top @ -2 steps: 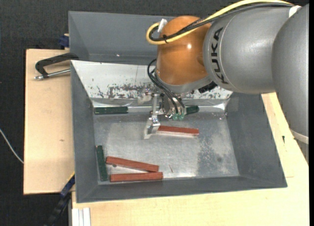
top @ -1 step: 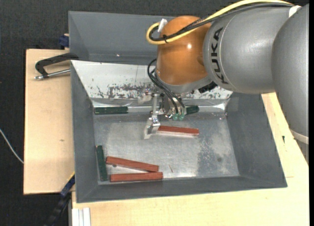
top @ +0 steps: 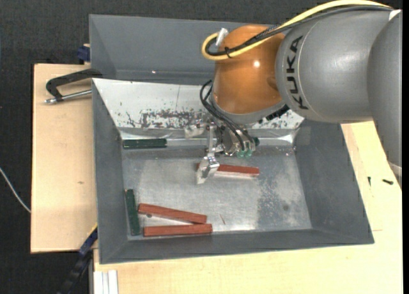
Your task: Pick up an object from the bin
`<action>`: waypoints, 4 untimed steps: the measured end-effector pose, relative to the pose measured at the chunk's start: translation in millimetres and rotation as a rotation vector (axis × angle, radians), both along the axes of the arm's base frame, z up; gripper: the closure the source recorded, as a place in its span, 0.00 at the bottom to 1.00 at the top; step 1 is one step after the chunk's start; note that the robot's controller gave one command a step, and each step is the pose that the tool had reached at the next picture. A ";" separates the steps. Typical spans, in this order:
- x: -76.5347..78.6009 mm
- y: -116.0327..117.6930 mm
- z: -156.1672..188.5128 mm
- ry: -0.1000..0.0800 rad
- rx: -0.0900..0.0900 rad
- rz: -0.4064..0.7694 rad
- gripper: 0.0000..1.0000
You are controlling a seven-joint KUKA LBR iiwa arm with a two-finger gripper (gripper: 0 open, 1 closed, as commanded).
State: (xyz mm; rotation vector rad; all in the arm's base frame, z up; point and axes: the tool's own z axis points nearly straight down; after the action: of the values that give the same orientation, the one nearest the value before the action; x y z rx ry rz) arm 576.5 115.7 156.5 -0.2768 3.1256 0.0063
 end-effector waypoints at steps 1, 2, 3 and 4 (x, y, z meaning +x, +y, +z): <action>15.9 -26.5 -48.1 -0.004 -0.005 0.169 0.00; 11.5 -36.3 -67.5 0.007 -0.003 0.166 0.00; 22.5 -62.9 -78.3 0.008 -0.006 0.353 1.00; 22.7 -62.8 -78.3 0.006 -0.005 0.353 1.00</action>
Offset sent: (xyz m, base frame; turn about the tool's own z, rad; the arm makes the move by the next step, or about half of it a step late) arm 0.0106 -0.0539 -0.0312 -0.0984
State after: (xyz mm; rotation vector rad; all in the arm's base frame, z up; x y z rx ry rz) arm 599.2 52.9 78.2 -0.8238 3.0357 -0.0002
